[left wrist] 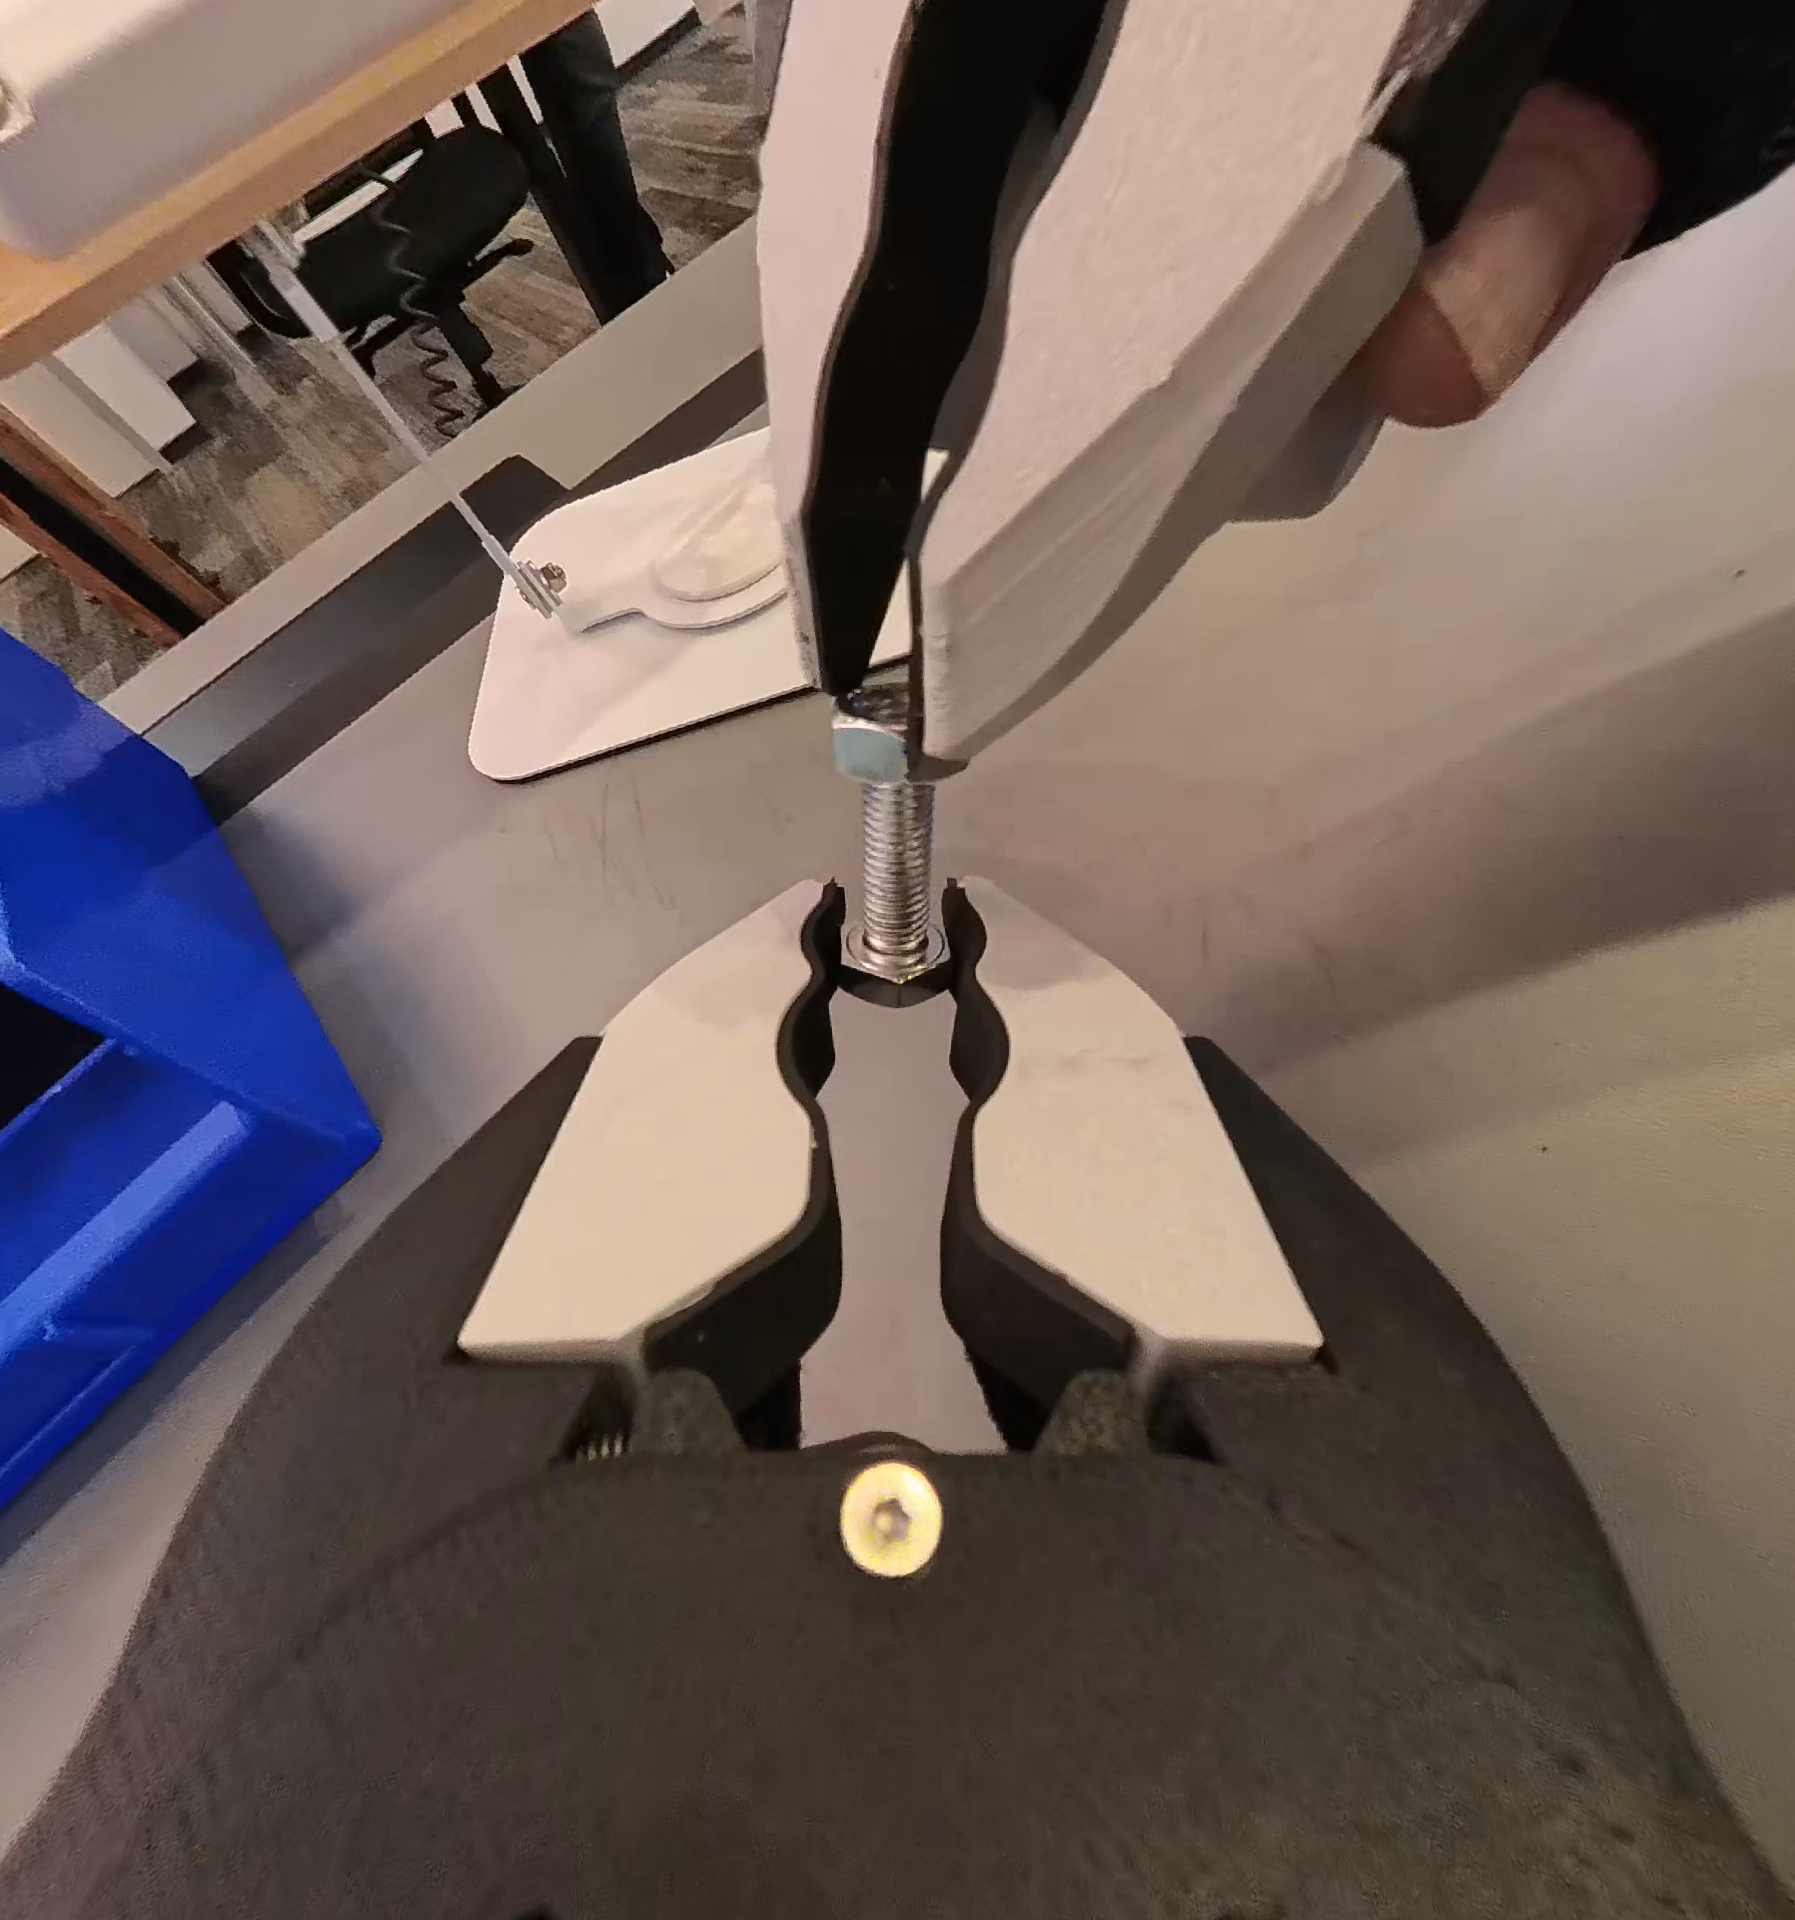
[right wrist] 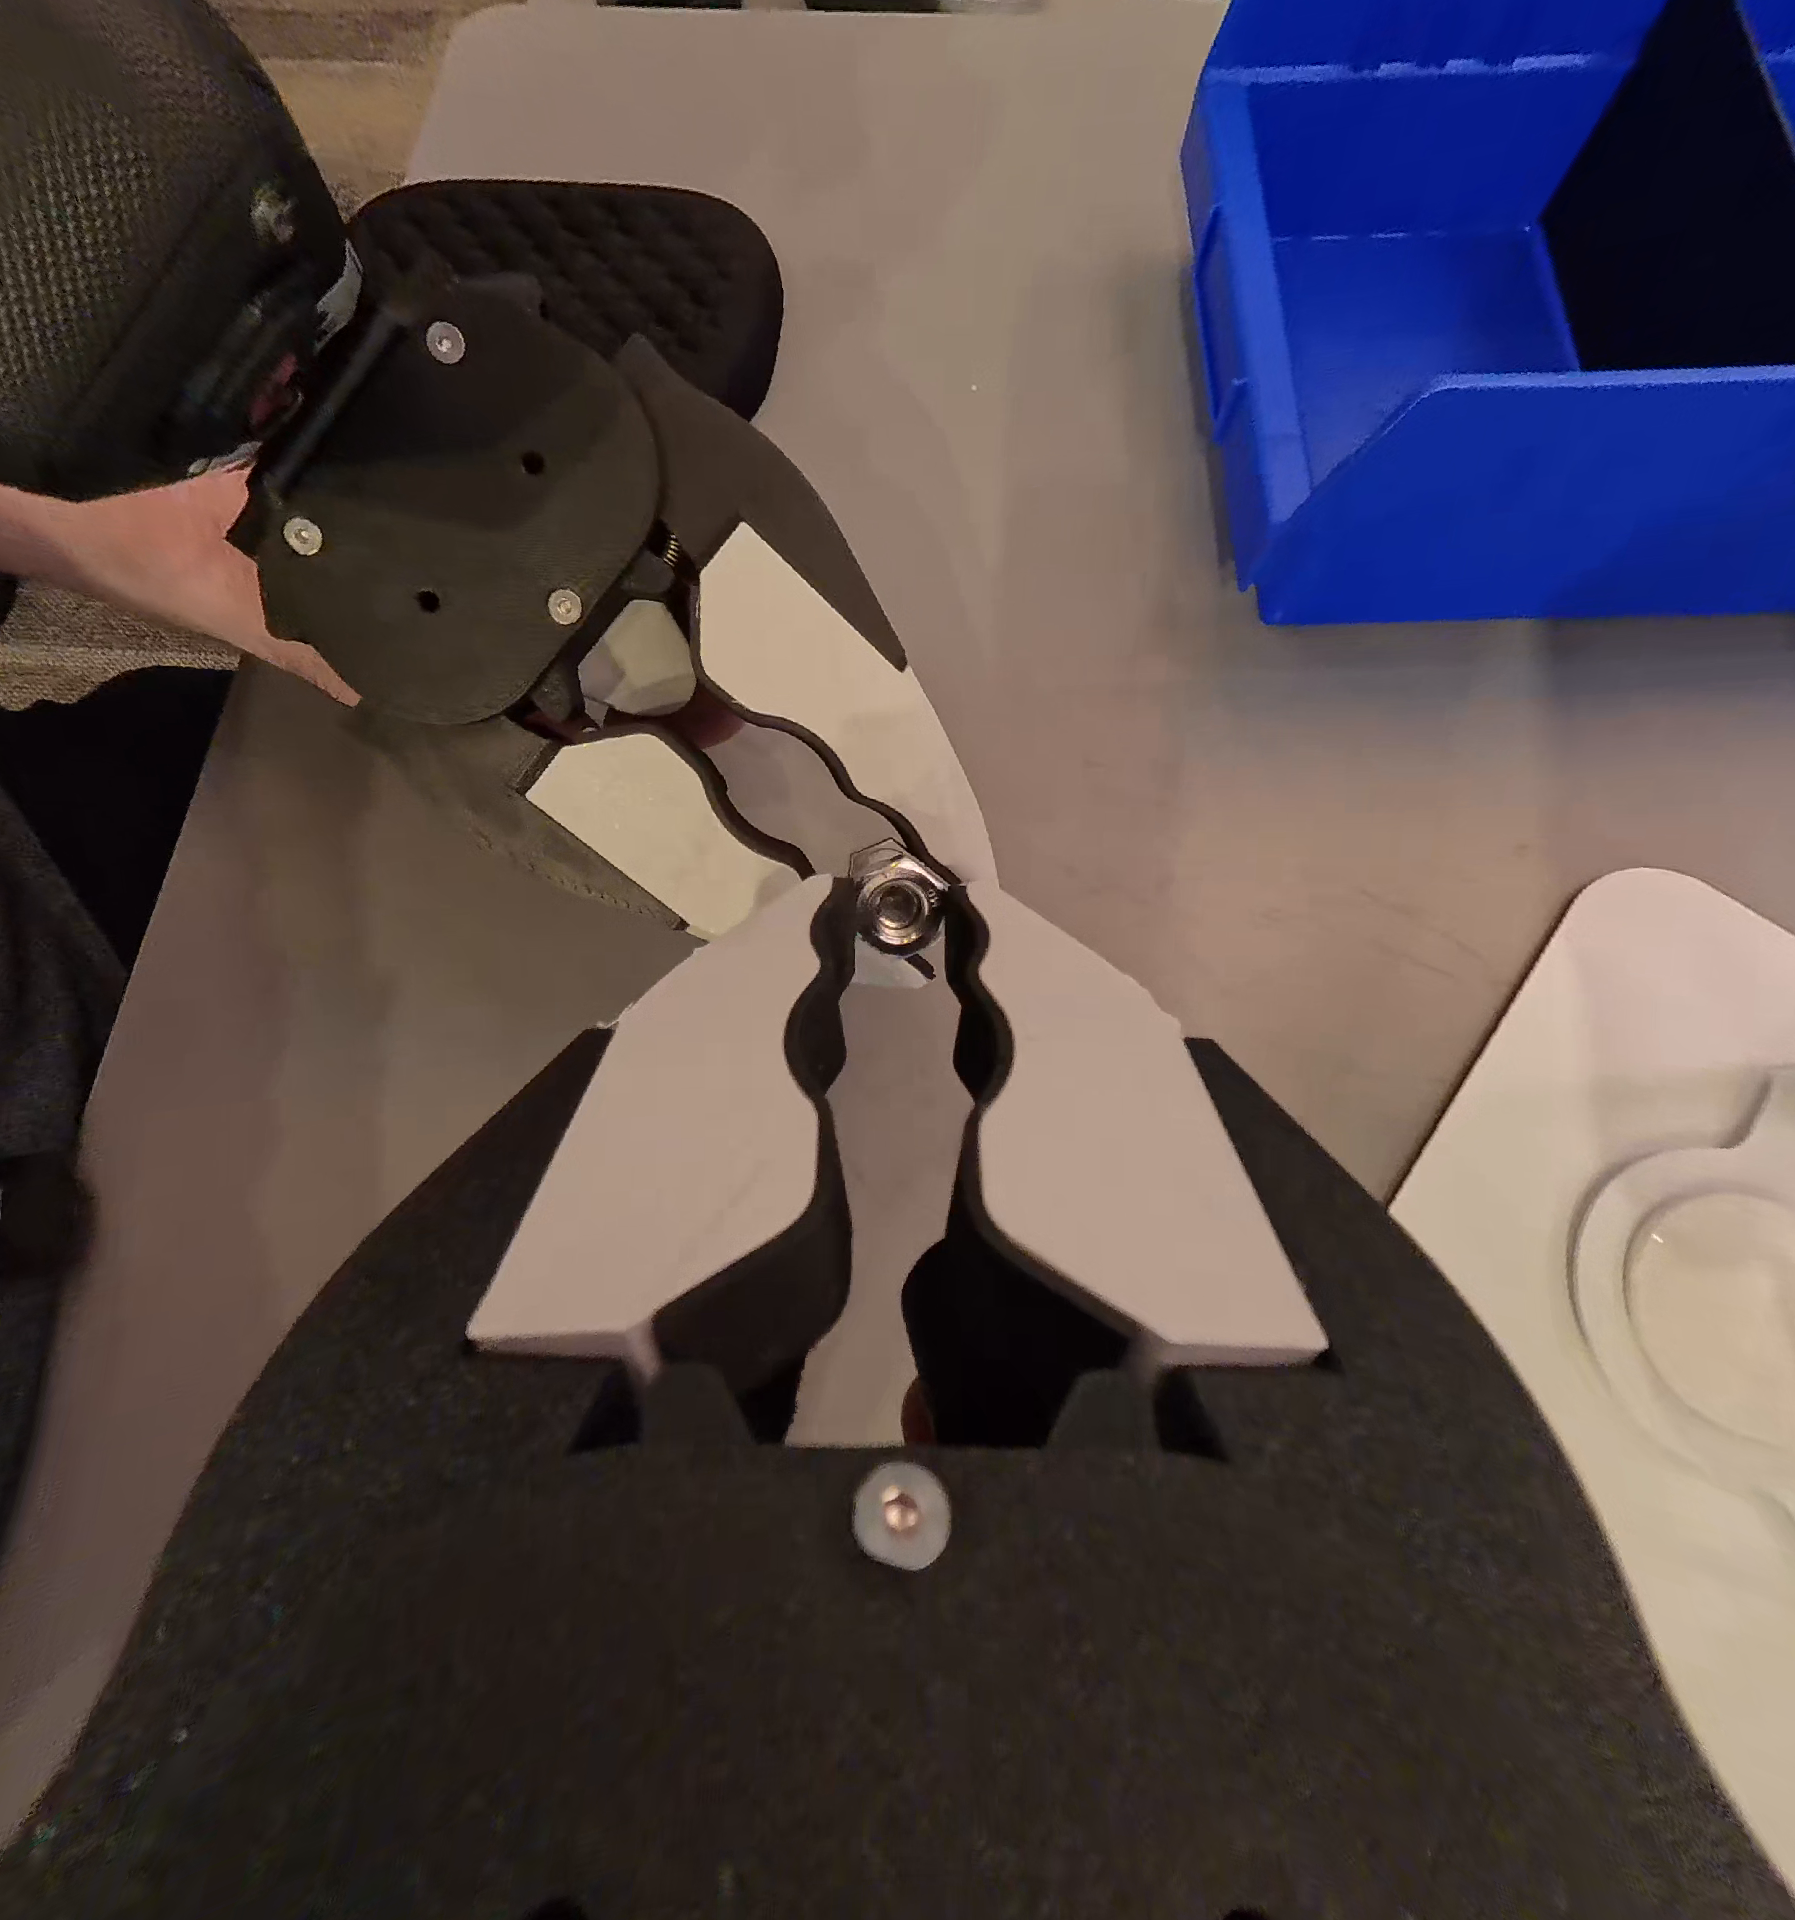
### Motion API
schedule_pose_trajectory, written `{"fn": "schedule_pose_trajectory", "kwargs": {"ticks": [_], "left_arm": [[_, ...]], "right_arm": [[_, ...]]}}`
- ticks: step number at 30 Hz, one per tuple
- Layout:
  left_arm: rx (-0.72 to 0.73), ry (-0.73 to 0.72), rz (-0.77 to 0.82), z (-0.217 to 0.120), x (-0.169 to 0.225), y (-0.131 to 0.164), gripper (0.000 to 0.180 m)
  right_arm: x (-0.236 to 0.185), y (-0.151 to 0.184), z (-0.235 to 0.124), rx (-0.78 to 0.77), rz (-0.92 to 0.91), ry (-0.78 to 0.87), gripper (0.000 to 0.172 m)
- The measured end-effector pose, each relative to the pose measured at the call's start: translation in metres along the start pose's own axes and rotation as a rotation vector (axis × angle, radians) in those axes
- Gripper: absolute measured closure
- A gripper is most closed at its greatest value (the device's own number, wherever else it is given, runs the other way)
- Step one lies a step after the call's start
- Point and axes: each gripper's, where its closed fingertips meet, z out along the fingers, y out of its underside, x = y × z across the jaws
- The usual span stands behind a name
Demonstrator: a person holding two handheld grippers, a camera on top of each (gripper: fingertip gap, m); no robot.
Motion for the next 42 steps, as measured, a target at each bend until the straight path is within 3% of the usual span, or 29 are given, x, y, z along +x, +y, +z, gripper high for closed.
{"fn": "schedule_pose_trajectory", "kwargs": {"ticks": [6, 8, 14, 19, 24, 36, 38, 42], "left_arm": [[0.020, 0.013, -0.021, -0.001, 0.000, -0.003, 0.162], [0.028, 0.017, -0.035, -0.001, -0.002, -0.002, 0.162], [0.186, 0.168, -0.151, -0.012, 0.007, -0.024, 0.162], [0.275, 0.271, -0.225, -0.023, 0.014, -0.042, 0.162], [0.292, 0.278, -0.243, -0.025, 0.011, -0.043, 0.162], [0.307, 0.294, -0.280, -0.027, 0.008, -0.044, 0.162], [0.305, 0.286, -0.273, -0.028, 0.006, -0.043, 0.162], [0.298, 0.293, -0.269, -0.026, 0.008, -0.043, 0.162]], "right_arm": [[0.002, -0.001, 0.000, 0.014, 0.000, -0.002, 0.149], [0.003, -0.002, -0.002, 0.022, -0.015, 0.006, 0.139], [-0.002, -0.018, -0.016, 0.150, -0.235, -0.081, 0.134], [-0.025, -0.037, -0.015, 0.401, -0.148, -0.269, 0.122], [-0.034, -0.043, -0.011, 0.509, -0.102, -0.289, 0.123], [-0.029, -0.037, -0.023, 0.540, -0.074, -0.241, 0.125], [-0.033, -0.034, -0.030, 0.556, -0.091, -0.252, 0.136], [-0.027, -0.040, -0.034, 0.600, -0.052, -0.232, 0.123]]}}
